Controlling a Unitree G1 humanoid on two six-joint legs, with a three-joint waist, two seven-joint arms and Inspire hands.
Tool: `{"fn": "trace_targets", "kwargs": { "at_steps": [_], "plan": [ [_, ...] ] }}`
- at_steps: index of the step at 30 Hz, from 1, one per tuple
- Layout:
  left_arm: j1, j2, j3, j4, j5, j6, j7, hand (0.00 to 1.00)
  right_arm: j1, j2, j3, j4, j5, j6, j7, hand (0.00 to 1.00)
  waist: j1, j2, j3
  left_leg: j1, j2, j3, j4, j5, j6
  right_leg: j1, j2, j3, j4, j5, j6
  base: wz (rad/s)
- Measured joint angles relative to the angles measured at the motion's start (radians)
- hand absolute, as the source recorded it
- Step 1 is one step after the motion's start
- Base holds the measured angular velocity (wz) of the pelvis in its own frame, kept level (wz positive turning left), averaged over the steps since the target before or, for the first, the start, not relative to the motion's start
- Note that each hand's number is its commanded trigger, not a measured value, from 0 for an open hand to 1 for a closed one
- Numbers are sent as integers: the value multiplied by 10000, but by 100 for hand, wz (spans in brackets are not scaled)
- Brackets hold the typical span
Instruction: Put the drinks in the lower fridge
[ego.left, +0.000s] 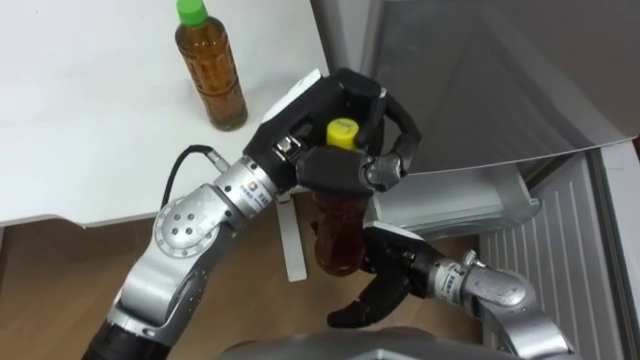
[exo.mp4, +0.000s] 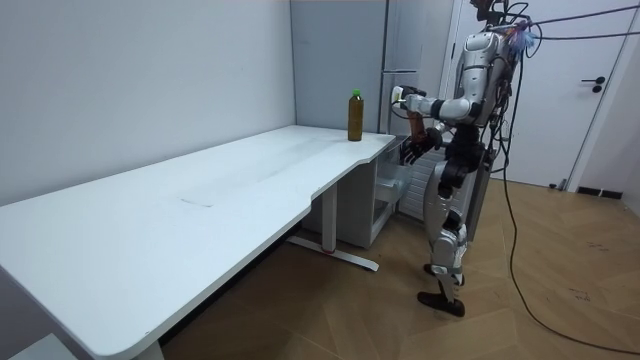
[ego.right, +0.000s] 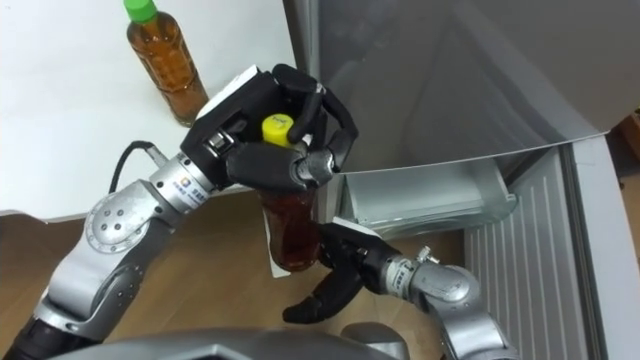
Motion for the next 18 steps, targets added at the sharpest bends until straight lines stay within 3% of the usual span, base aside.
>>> {"fn": "trace_targets", "kwargs": {
  "at_steps": [8,18],
  "plan": [
    [3,175,-274,142,-21,3,-496,100,17,1,117,-378,497,11,391,0,0,-56,38,-55,0,11,-4,-3,1,-53,-7,-15,-15,-6,5,0],
    [124,289,-796,239,-29,6,-555,100,-11,-29,367,-388,1937,14,404,0,-79,-234,-6,-35,4,11,6,-1,2,-35,-15,-14,-13,-8,7,0]
  ]
}}
